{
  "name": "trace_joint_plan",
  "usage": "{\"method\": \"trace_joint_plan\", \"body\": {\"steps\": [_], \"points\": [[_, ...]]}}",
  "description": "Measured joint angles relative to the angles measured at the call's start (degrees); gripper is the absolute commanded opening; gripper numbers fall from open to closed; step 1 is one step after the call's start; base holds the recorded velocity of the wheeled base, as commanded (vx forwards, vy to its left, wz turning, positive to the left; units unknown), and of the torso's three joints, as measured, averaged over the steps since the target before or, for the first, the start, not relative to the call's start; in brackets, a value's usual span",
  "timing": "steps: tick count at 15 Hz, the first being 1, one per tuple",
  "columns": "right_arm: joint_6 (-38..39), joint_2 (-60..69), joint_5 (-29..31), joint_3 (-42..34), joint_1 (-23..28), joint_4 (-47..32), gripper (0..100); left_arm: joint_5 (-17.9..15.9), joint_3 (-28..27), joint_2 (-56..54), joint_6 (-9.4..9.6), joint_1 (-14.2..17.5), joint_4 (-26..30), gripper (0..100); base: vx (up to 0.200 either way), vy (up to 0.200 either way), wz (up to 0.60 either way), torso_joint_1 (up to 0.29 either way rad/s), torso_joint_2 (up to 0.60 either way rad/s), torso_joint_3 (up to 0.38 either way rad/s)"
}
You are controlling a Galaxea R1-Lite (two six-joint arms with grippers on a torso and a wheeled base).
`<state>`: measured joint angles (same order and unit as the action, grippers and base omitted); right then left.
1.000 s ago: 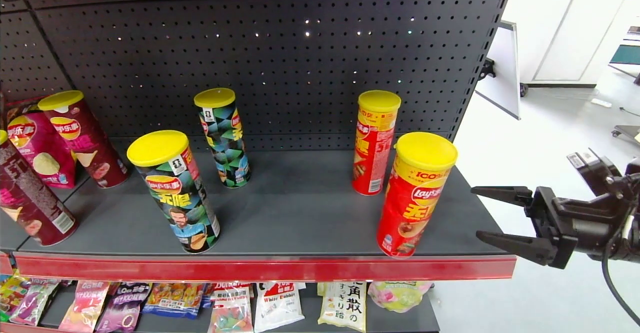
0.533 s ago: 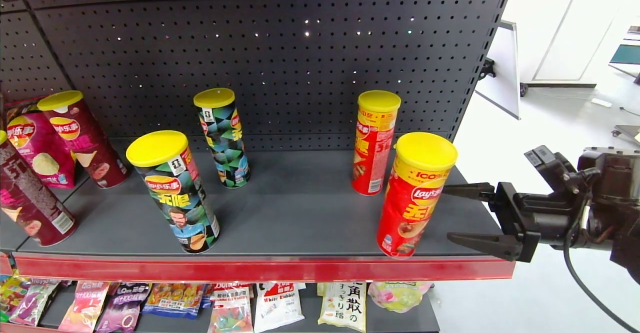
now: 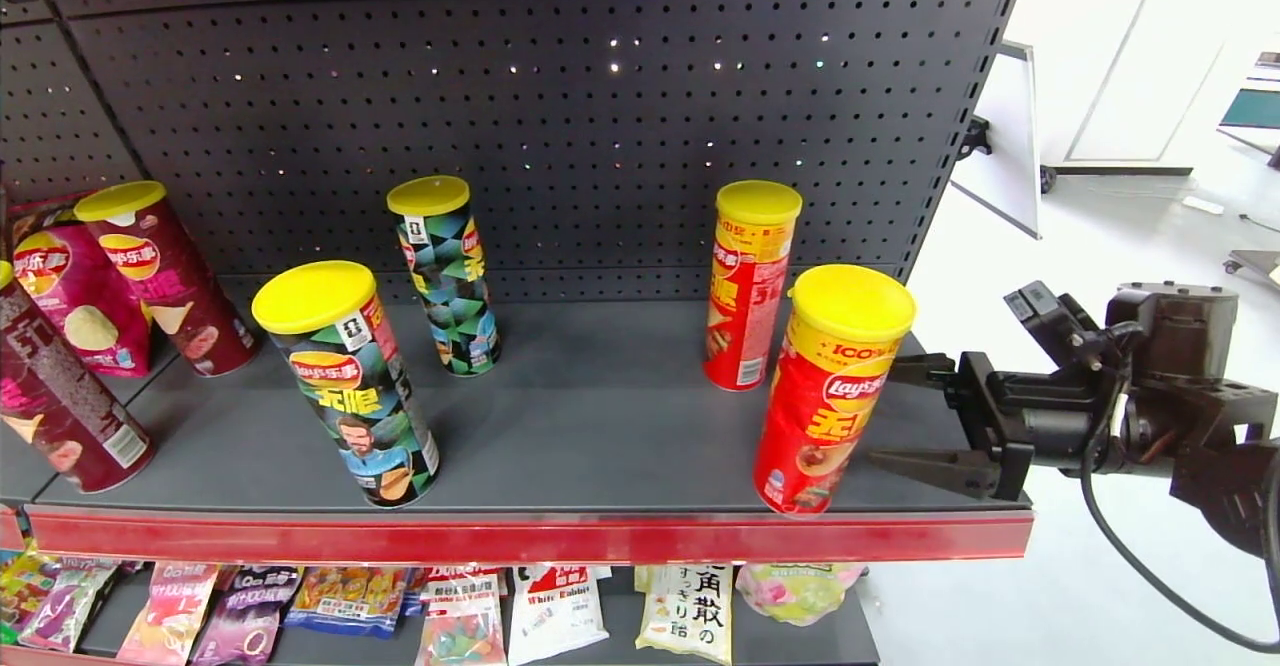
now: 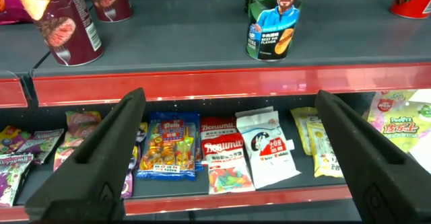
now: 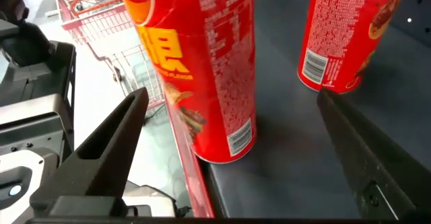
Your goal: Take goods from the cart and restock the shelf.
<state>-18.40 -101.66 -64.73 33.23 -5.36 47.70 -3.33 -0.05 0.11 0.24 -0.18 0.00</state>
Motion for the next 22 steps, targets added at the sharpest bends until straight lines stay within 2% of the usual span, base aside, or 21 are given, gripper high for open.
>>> {"method": "trace_joint_plan", "body": {"steps": [10,17,22], "points": [[0.5,-3.7,0.6,4.9,-3.0,-0.1,100,0.0,0.0,0.0,-0.02,0.0,0.0,100,0.0,0.0,0.0,0.0,0.0,0.0],[-2.4,-2.8,0.6,2.5,-3.7,0.1,100,0.0,0.0,0.0,-0.02,0.0,0.0,100,0.0,0.0,0.0,0.0,0.0,0.0],[-2.6,-2.1,3.3,2.4,-6.1,0.1,100,0.0,0.0,0.0,-0.02,0.0,0.0,100,0.0,0.0,0.0,0.0,0.0,0.0]]}}
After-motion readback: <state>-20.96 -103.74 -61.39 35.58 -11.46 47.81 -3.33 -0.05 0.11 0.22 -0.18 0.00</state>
